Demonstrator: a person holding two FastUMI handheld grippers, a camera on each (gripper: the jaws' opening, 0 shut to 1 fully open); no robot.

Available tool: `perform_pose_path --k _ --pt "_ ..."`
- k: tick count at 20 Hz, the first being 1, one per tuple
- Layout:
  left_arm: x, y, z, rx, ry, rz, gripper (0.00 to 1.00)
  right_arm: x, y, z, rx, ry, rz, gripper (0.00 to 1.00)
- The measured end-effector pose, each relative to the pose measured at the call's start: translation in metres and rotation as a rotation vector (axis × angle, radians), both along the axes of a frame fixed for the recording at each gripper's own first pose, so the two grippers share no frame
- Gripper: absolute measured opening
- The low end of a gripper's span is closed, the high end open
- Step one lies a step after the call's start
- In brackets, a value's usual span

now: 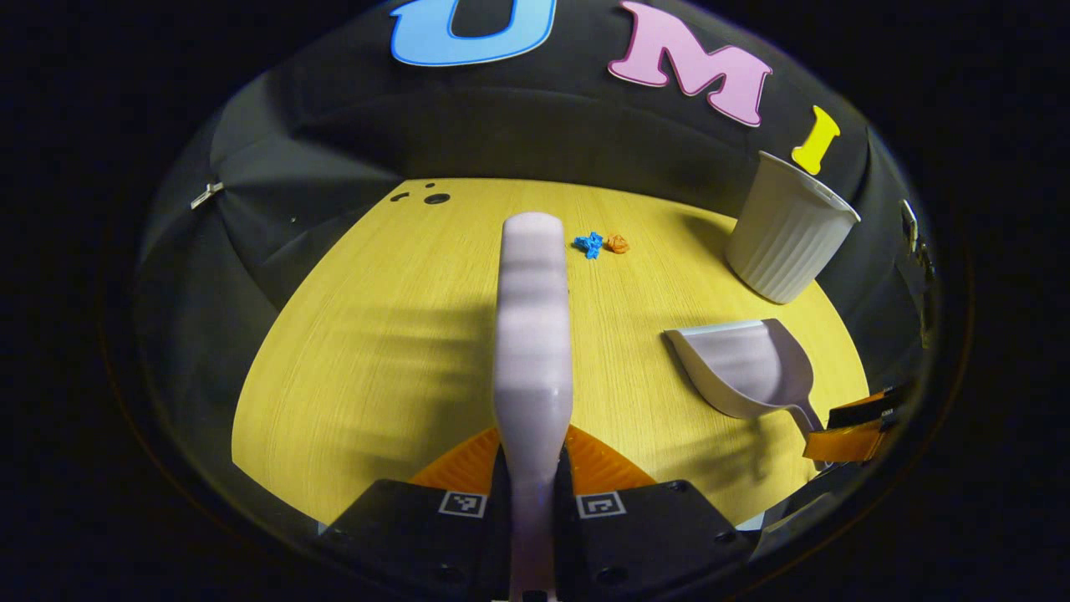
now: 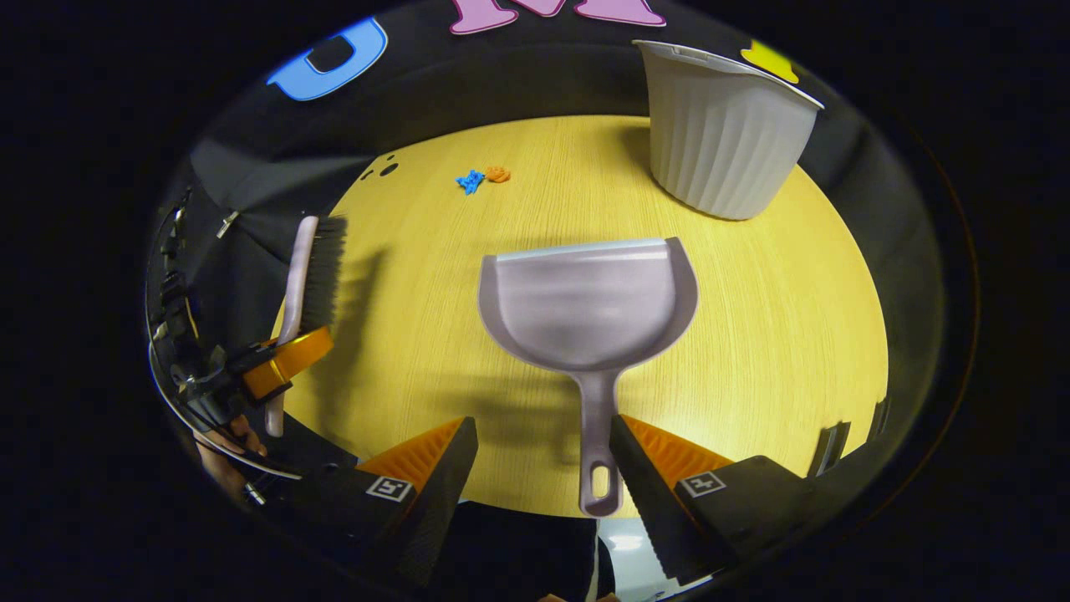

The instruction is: Pick up the small broom and dustpan from the desktop, sweep the trash into the dustpan with the broom, and then empty the trash into the garbage bin.

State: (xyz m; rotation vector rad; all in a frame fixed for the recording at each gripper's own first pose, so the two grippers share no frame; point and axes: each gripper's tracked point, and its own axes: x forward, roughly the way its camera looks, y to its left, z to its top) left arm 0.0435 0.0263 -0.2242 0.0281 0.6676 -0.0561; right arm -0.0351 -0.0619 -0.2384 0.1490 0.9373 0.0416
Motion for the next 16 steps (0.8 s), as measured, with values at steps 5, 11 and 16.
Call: perform_pose_path --k 5,11,16 --pt "-0.018 0.009 0.008 0.001 -0.028 -0.008 0.25 0.008 -0.011 -0.024 -0.041 0.038 -0.061 0.96" --pt "-0.024 -0.004 0.026 -0.017 -0.07 -0.052 0.25 0.028 -0.036 -0.022 -0.165 0.011 -0.07 0.96" --pt "-0.014 -0.02 0.035 -0.028 -0.082 -0.086 0.24 0.036 -0.045 -0.012 -0.203 -0.025 -0.077 0.98"
